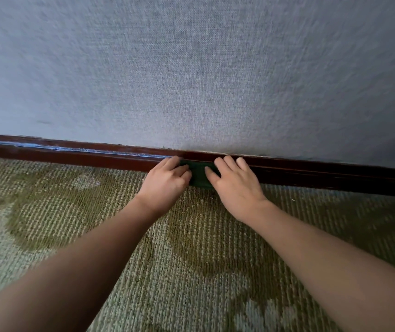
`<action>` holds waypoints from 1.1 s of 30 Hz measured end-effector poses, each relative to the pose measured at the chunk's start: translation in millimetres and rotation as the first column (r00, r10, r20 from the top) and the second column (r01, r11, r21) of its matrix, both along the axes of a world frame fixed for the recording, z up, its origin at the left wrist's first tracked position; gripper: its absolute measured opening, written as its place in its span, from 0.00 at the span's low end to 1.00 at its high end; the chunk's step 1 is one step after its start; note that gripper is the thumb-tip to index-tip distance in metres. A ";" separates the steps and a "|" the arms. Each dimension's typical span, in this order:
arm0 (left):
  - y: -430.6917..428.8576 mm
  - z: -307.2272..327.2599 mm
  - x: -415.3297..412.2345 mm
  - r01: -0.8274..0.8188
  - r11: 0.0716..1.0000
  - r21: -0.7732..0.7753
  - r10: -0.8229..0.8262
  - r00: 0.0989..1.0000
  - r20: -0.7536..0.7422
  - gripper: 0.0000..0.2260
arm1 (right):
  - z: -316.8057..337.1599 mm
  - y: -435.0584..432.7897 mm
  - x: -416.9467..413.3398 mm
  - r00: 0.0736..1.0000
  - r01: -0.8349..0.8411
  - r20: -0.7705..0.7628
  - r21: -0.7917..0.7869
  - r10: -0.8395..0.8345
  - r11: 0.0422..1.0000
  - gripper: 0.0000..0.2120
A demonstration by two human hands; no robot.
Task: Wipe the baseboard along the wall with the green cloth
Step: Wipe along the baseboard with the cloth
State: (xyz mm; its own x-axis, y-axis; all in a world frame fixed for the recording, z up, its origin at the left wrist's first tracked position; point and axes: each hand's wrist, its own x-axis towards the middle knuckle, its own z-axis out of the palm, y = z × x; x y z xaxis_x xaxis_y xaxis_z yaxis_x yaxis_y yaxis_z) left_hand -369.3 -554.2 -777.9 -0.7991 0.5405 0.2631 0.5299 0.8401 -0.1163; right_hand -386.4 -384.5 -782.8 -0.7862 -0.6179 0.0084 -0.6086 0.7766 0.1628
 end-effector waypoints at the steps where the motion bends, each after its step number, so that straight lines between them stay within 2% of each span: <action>1: 1.1 -0.9 2.8 0.001 1.000 0.005 -0.001 1.000 0.010 0.06 | 1.1 1.3 1.9 1.000 0.001 0.010 0.007 -0.001 1.000 0.23; 4: 5.0 -1.7 7.0 0.003 1.000 0.021 -0.004 1.000 0.016 0.12 | 6.3 7.1 9.3 0.998 -0.001 -0.070 0.075 0.006 0.997 0.23; 7: 8.3 2.9 1.6 0.030 0.999 0.029 -0.029 0.998 -0.052 0.05 | 9.7 13.2 6.4 0.979 0.023 -0.201 0.050 -0.012 0.998 0.22; 10: 11.0 7.0 -5.4 0.037 0.999 0.024 -0.035 0.996 -0.086 0.13 | 13.9 17.2 2.8 0.973 0.027 -0.232 0.041 -0.016 0.999 0.21; 12: 12.0 6.4 -6.3 0.039 0.999 -0.008 -0.040 0.995 -0.087 0.14 | 14.0 16.8 3.4 0.974 0.043 -0.227 0.086 -0.022 0.995 0.22; 16: 13.0 1.0 -7.1 0.042 0.999 -0.006 -0.042 0.998 -0.048 0.15 | 3.4 14.8 1.0 0.994 0.040 -0.106 0.117 -0.027 0.992 0.25; 20: 13.0 -4.3 -8.9 0.035 0.999 0.004 -0.035 0.998 -0.049 0.09 | 0.5 12.3 -2.5 0.996 0.041 -0.089 0.116 -0.030 0.992 0.24; 24: 13.7 -6.9 -10.0 0.036 0.997 -0.062 -0.040 0.997 -0.061 0.14 | -1.9 12.7 1.2 0.995 0.035 -0.100 0.123 -0.023 0.992 0.25; 27: 13.4 -10.6 -6.1 0.073 0.992 -0.102 -0.080 0.995 -0.061 0.07 | -7.4 17.8 2.8 0.992 -0.014 -0.125 0.143 0.032 0.990 0.24; 30: 15.1 -15.8 5.0 0.078 0.988 -0.137 -0.075 0.997 0.023 0.13 | -13.5 16.3 8.2 0.997 -0.034 -0.069 0.152 0.045 0.988 0.23; 33: 15.0 -16.0 7.9 0.048 0.992 -0.120 -0.047 0.999 0.012 0.10 | -12.2 13.3 11.9 0.991 -0.043 -0.115 0.172 0.064 0.984 0.22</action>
